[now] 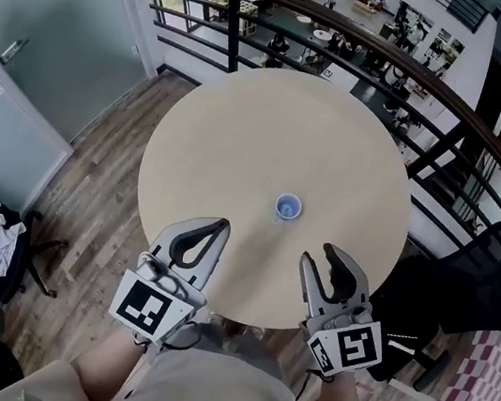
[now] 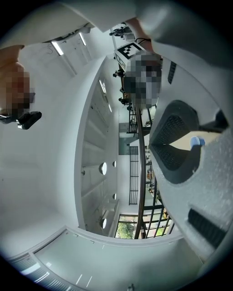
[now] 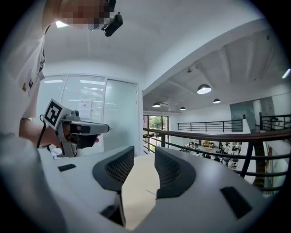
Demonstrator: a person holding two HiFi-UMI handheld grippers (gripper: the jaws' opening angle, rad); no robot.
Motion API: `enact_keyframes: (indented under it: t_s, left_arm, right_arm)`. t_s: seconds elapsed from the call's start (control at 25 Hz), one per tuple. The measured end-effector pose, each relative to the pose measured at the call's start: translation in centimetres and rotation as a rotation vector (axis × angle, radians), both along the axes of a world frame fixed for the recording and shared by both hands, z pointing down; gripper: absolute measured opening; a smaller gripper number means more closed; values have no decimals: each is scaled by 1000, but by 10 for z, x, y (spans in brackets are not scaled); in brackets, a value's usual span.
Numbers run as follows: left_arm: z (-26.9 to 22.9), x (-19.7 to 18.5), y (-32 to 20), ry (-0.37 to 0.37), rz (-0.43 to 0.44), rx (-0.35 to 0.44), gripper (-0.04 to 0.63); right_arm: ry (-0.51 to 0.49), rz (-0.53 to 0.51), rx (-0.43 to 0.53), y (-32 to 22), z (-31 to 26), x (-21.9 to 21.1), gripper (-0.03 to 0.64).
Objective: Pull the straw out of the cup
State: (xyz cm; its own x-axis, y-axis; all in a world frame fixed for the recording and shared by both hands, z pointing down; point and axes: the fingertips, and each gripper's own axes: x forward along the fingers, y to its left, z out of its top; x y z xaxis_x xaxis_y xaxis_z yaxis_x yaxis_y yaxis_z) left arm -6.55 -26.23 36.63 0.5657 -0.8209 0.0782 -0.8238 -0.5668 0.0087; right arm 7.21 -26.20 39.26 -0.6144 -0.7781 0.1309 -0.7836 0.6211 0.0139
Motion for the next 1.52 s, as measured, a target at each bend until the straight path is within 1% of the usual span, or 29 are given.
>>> enact_keyframes:
  t_s: [0.12,0.28,0.4,0.56,0.72,0.84,0.96,1.12,1.24,1.36,1.52]
  left_arm:
    - [3,3,-11,2,-13,12,14]
    - [19,12,-25,-15,-14,-4,14]
    - [36,17,-33,-24,-15,-39,14]
    - [66,21,-43,-41,-13,-94,14]
    - [93,20,-57,-48,-13,-125,14]
    - [118,23,-67,-52,-16,-156,14]
    - [142,30,-74,-53,-16,-190,14]
    - [174,36,-84,-68,-5,-218,14]
    - [195,38,-91,-99,13,-208,14]
    - [206,35,-95,-112,9,-210,14]
    - [209,24,-103,-104,-43,-232,14]
  right_arm:
    - [68,-39,4,-12,16,-3,130]
    - [123,-78,-10,-29,42,-4,129]
    - [167,-99,-29,-41,64,-5,129]
    - [170,-123,-44,-57,93,-8,130]
    - [236,-147,-82,-70,123,-17,129]
    - [269,-160,-93,-76,147,-23,130]
    - [303,-170,-124,-80,174,-22,130]
    - [316,-183,-162,-91,208,-22,130]
    - [340,-183,-170,-101,227,-21,130]
    - [365,-182,-168,-107,238,-24,130]
    - [416,-195,-129,-115,247,-31,130]
